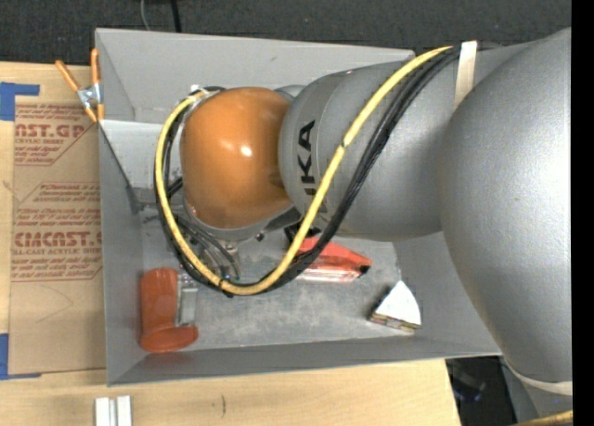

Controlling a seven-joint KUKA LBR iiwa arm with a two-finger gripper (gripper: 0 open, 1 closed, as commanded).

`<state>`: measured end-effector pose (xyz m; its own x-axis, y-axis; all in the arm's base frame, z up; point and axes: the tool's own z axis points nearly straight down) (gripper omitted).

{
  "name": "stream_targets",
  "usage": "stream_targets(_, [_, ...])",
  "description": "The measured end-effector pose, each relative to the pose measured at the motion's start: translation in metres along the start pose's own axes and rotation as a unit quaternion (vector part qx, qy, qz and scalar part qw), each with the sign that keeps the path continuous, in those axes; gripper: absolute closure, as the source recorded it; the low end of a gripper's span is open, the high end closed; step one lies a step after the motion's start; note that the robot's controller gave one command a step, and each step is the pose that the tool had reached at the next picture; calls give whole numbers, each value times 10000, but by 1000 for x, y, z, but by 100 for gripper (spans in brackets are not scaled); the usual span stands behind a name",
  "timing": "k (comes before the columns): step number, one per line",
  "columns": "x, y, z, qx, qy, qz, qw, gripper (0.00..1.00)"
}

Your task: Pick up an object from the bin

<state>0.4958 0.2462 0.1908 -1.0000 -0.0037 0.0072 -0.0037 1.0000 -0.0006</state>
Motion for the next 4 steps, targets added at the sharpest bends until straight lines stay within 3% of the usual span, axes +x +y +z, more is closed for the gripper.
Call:
stream_targets(1, [-2,-1,-5,-10,-38,14,10000,0])
stream_targets(2, [3,1,47,-16,-59,-1055,9944,0])
stream_targets(3, [-3,6,120,-73,-168,-1563,9875,0])
stream_targets(4, [-3,9,118,-94,-187,-1579,9872,0])
